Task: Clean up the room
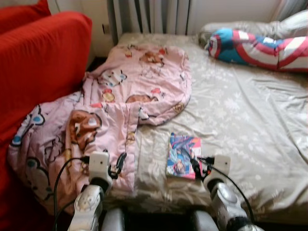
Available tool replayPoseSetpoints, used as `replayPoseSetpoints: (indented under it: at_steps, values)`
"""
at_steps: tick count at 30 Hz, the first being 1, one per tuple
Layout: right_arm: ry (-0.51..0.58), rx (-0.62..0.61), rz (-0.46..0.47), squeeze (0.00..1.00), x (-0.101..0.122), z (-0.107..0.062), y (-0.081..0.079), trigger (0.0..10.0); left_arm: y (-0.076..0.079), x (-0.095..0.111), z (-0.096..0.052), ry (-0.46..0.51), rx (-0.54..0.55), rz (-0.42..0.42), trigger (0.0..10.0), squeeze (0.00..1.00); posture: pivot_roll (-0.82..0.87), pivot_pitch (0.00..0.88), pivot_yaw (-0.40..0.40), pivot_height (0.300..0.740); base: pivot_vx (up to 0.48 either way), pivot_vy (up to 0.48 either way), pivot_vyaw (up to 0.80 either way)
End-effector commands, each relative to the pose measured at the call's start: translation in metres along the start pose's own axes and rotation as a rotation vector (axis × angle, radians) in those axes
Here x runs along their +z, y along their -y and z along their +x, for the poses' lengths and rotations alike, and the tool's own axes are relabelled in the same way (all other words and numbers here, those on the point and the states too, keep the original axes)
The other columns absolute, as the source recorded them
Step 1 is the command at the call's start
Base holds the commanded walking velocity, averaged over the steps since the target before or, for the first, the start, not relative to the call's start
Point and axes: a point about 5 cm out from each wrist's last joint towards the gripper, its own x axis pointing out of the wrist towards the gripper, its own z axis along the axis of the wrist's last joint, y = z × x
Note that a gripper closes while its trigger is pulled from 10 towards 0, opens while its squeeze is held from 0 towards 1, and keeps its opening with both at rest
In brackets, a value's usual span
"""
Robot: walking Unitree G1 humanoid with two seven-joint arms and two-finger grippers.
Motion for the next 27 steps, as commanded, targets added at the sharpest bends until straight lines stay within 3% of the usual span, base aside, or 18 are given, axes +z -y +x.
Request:
replayPoseSetpoints:
  at_steps: [1, 2, 9, 10, 11, 12, 27]
  values:
    - [-0.014, -0.011, 0.027, 0.68, -0.001, 0.001, 0.000, 10.0, 0.000, 0.003, 0.002, 0.001, -0.016, 0.012, 10.0, 0.00, -0.05, 0.173, -0.009, 0.615, 0.000, 0.000, 0.00]
    - [-0.012, -0.015, 0.037, 1.00, 0.002, 0.002, -0.002, 10.0, 0.000, 0.005, 0.003, 0.005, -0.021, 0.015, 10.0, 0.00, -0.04, 0.186, -0.006, 0.615, 0.000, 0.000, 0.00]
    - [-0.025, -0.037, 0.084, 1.00, 0.003, 0.004, -0.001, 10.0, 0.003, 0.017, 0.003, 0.028, -0.044, 0.024, 10.0, 0.00, 0.00, 0.250, 0.008, 0.615, 0.000, 0.000, 0.00]
    - [-0.023, -0.035, 0.088, 0.38, 0.002, 0.004, -0.001, 10.0, 0.003, 0.018, 0.002, 0.032, -0.044, 0.023, 10.0, 0.00, 0.00, 0.263, 0.012, 0.615, 0.000, 0.000, 0.00]
    - [-0.021, -0.034, 0.091, 0.38, 0.002, 0.003, -0.001, 10.0, 0.003, 0.019, 0.001, 0.035, -0.044, 0.023, 10.0, 0.00, 0.00, 0.267, 0.013, 0.615, 0.000, 0.000, 0.00]
    - [-0.023, -0.034, 0.097, 0.00, 0.001, 0.003, -0.001, 10.0, 0.003, 0.021, 0.000, 0.040, -0.041, 0.018, 10.0, 0.00, 0.01, 0.283, 0.017, 0.615, 0.000, 0.000, 0.00]
    - [0.010, -0.005, 0.200, 0.00, 0.007, 0.006, -0.005, 10.0, -0.006, 0.024, -0.028, 0.002, -0.008, 0.030, 10.0, 0.00, 0.06, 0.331, 0.042, 0.615, 0.000, 0.000, 0.00]
